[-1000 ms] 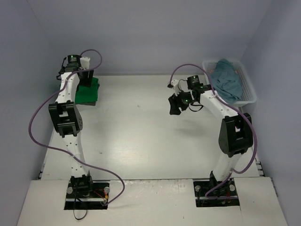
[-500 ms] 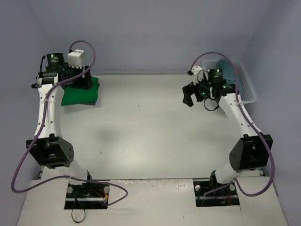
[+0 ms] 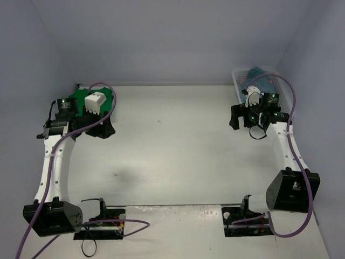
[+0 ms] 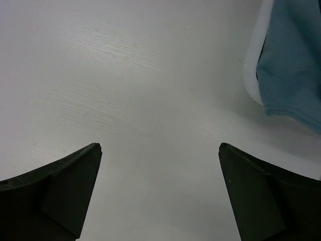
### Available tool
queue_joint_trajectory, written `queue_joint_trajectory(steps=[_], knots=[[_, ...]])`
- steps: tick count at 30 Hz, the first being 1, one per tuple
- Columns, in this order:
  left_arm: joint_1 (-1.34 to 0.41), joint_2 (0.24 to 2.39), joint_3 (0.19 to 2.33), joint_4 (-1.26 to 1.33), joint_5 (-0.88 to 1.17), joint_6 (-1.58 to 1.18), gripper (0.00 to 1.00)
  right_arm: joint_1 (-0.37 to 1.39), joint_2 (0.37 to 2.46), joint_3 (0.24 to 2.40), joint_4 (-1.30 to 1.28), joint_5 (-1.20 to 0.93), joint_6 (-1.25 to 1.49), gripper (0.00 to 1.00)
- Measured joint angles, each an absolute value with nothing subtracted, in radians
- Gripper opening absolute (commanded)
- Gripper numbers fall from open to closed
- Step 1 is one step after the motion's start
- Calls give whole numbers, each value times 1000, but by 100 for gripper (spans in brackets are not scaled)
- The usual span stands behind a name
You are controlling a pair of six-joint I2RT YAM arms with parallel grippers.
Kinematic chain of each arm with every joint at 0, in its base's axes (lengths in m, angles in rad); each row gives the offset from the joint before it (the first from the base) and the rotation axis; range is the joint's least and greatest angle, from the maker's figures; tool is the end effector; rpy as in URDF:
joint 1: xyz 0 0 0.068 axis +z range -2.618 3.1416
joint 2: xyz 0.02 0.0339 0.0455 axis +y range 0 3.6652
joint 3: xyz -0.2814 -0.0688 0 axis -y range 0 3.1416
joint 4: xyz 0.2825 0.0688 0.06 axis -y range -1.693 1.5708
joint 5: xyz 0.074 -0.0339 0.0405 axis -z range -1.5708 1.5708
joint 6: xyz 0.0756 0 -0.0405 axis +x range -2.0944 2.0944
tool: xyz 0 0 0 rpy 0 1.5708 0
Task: Fold and stack the t-shirts
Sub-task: Neatly place the folded tshirt to the corner
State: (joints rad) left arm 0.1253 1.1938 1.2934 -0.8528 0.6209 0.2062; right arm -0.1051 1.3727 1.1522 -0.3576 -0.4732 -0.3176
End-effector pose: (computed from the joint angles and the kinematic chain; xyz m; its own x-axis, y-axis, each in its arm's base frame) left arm 0.2936 -0.0073 0.3703 -0.5988 0.0924 -0.7955 0.4516 0.8593 -0.2401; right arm 0.3733 -0.0047 0.3089 -0.4269 -0.2345 -0.8734 -0.4416 0.8969 -0.0250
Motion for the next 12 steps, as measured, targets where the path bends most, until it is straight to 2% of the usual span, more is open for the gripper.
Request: queue_joint_trajectory(steps=[5,12], knots=[[125,1130,1131,-799,624,209,61,-128,1338,1097,-333,-457,-318,100],[125,1060,1038,-754,603,228,61,-169,1316,1087,-309,-455,-318,100]])
